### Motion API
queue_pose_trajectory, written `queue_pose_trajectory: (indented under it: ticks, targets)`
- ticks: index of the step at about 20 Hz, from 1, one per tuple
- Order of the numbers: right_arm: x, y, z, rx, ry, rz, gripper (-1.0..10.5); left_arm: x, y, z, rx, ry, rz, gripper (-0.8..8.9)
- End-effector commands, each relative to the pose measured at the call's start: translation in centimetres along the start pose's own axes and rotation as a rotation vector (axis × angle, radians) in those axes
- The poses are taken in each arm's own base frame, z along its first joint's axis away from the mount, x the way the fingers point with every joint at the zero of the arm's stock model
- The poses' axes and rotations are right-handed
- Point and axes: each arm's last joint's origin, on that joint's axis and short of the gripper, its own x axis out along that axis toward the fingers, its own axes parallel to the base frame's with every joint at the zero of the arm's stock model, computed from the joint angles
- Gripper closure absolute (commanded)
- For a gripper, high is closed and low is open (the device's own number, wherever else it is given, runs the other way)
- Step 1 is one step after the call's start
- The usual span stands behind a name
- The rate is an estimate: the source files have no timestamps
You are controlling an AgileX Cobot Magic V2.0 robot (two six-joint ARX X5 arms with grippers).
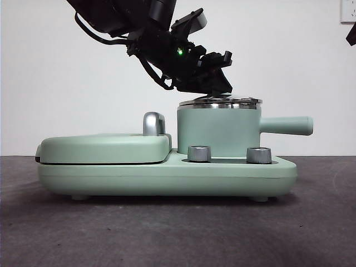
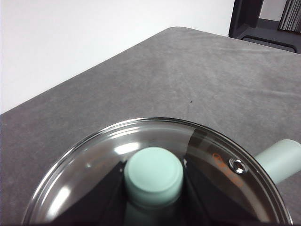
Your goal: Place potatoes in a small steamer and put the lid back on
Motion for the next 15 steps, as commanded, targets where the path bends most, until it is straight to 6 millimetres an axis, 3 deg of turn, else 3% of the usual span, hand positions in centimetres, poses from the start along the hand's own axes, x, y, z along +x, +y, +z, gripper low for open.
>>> queue_pose_trajectory:
  ticks: [1, 15]
  targets:
    - [0.0, 0.1, 0.1, 0.003, 0.0, 0.003, 6.9, 0.8, -0.2, -0.2, 0.017, 0.013, 0.0, 8.04]
    - [0.0, 0.1, 0.1, 0.004, 0.001, 0.003, 6.9, 0.3, 0.4, 2.5, 0.056, 0.057, 0.021, 8.04]
